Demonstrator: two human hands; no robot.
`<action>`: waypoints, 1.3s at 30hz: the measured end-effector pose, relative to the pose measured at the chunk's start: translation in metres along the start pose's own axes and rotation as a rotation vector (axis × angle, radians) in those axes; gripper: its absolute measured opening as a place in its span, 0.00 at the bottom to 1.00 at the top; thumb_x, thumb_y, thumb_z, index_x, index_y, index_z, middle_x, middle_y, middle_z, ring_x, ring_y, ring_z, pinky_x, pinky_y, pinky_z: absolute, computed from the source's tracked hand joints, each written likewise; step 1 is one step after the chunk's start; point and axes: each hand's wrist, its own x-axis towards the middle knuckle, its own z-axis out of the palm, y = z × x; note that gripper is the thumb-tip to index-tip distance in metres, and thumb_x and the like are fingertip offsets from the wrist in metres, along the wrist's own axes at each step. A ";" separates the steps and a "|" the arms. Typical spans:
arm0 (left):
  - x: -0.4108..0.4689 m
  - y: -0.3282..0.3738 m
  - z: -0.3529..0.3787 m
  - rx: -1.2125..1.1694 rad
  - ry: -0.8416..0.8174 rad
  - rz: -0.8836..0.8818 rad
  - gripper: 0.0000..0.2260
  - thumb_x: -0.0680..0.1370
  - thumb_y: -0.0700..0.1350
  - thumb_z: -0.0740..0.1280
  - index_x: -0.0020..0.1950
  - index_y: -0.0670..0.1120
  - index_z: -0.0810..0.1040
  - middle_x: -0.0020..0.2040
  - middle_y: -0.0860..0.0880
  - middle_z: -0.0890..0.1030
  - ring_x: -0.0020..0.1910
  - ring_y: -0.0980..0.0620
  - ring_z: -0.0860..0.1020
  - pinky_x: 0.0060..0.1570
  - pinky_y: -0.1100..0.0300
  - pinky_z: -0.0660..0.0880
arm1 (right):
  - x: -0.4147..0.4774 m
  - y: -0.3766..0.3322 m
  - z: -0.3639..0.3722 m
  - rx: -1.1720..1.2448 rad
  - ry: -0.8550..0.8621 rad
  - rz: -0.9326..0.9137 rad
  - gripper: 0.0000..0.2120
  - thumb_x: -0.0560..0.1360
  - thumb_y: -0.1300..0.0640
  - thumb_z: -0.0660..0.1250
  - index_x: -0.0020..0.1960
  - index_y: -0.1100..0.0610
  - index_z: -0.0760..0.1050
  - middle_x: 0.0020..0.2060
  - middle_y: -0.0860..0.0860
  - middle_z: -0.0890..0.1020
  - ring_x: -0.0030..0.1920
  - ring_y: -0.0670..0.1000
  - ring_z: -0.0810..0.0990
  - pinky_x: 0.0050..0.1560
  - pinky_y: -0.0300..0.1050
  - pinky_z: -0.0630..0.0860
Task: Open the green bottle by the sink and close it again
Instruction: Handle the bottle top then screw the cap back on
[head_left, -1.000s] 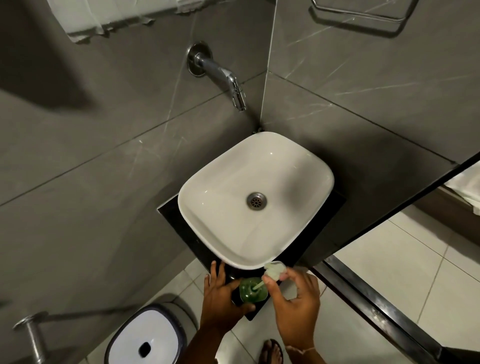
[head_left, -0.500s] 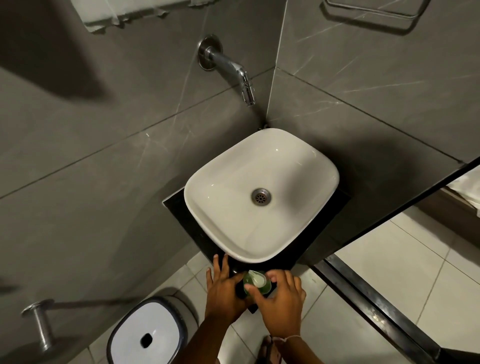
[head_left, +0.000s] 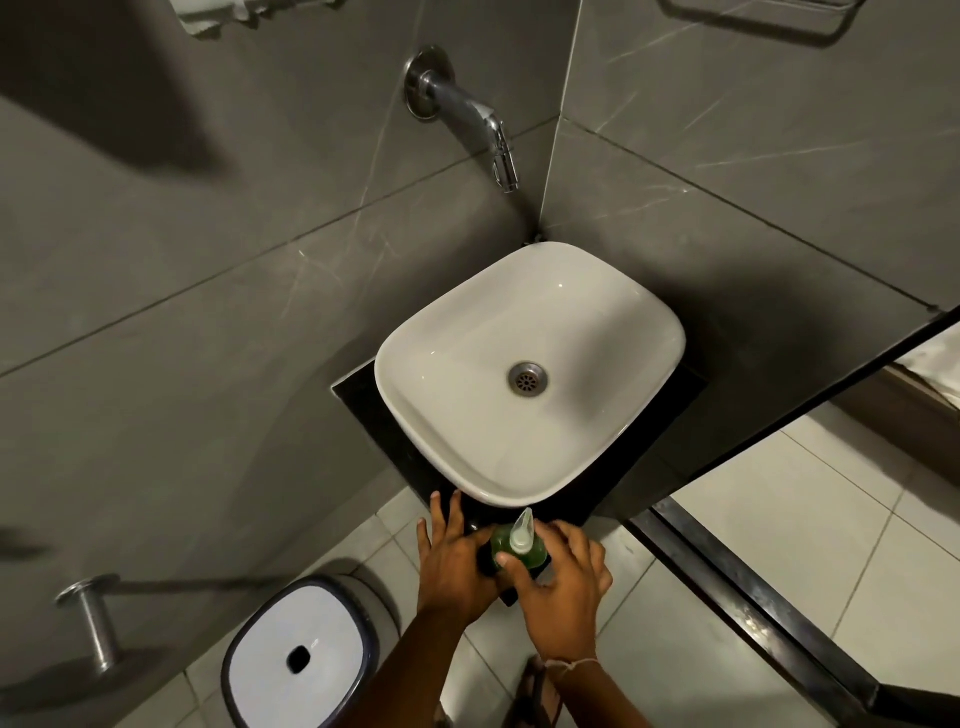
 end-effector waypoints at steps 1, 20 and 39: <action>0.000 0.000 0.001 0.006 -0.008 -0.002 0.26 0.67 0.62 0.67 0.65 0.63 0.71 0.80 0.47 0.47 0.77 0.43 0.34 0.76 0.39 0.41 | -0.001 0.002 -0.001 0.022 0.018 0.001 0.20 0.64 0.38 0.71 0.53 0.44 0.79 0.54 0.45 0.77 0.59 0.52 0.69 0.57 0.49 0.60; 0.000 -0.003 0.004 0.000 -0.016 0.000 0.25 0.66 0.61 0.64 0.64 0.62 0.72 0.80 0.46 0.48 0.76 0.42 0.34 0.75 0.38 0.41 | 0.005 -0.003 0.003 -0.039 -0.004 0.060 0.25 0.59 0.36 0.76 0.52 0.45 0.77 0.58 0.44 0.73 0.65 0.51 0.65 0.63 0.55 0.60; 0.002 -0.002 0.004 0.006 0.009 0.003 0.26 0.65 0.65 0.59 0.62 0.61 0.74 0.80 0.47 0.49 0.76 0.45 0.33 0.76 0.39 0.41 | 0.009 -0.007 0.006 -0.004 0.031 0.123 0.21 0.57 0.39 0.78 0.41 0.48 0.75 0.55 0.46 0.76 0.66 0.55 0.67 0.63 0.56 0.59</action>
